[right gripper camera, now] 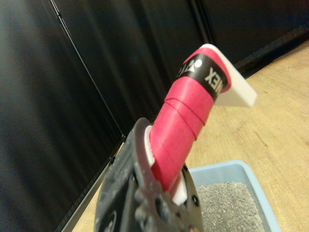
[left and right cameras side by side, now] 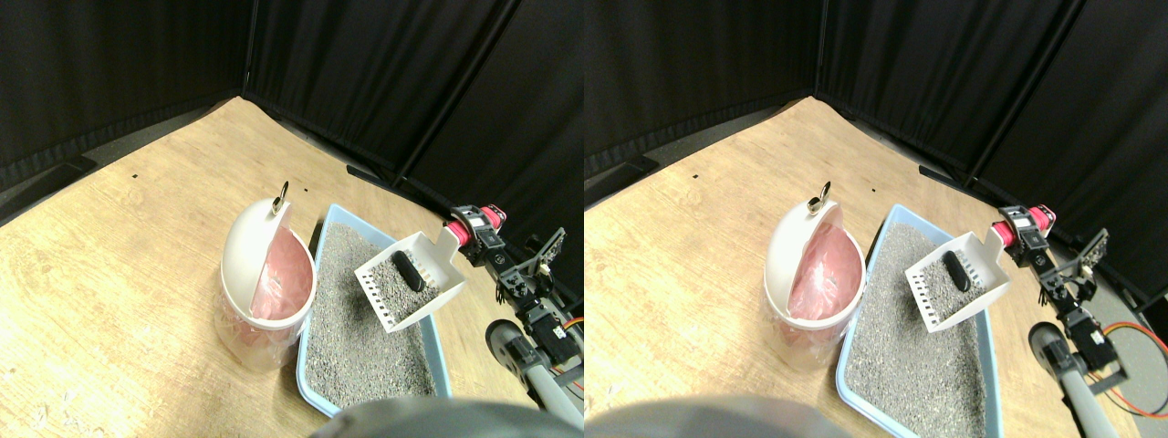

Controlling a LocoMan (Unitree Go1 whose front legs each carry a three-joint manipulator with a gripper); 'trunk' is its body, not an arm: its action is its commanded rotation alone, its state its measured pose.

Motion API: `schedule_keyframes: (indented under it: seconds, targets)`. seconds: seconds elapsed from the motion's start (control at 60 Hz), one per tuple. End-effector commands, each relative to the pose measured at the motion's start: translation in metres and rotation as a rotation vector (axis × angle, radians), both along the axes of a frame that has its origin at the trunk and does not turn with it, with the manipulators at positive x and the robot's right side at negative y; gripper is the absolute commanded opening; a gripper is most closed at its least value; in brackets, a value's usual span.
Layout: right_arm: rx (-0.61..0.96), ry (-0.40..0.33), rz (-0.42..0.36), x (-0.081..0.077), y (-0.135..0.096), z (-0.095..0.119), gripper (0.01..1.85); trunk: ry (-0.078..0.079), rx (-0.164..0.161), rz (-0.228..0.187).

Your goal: Scoop (unimanual)

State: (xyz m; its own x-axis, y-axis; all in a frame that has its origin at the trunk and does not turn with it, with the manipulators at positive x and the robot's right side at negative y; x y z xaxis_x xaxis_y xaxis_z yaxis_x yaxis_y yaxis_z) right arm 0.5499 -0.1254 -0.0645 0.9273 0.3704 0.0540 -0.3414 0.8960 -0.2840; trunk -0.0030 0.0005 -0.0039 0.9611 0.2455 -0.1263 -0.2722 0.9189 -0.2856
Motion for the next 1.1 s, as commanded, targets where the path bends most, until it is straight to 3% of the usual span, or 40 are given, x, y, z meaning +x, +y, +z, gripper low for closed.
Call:
schedule_keyframes:
  seconds: [0.017, 0.567, 0.917, 1.1]
  targets:
    - [0.046, -0.026, 0.01, 0.0, 0.007, 0.005, 0.06, 0.018, -0.006, 0.019]
    - [0.092, -0.001, 0.046, 0.004, 0.03, 0.005, 0.06, 0.012, -0.018, 0.06]
    - [0.223, 0.051, 0.042, 0.006, 0.044, -0.008, 0.06, 0.008, -0.025, 0.091]
    - [0.231, 0.043, 0.06, 0.003, 0.053, -0.01, 0.06, 0.003, -0.033, 0.104]
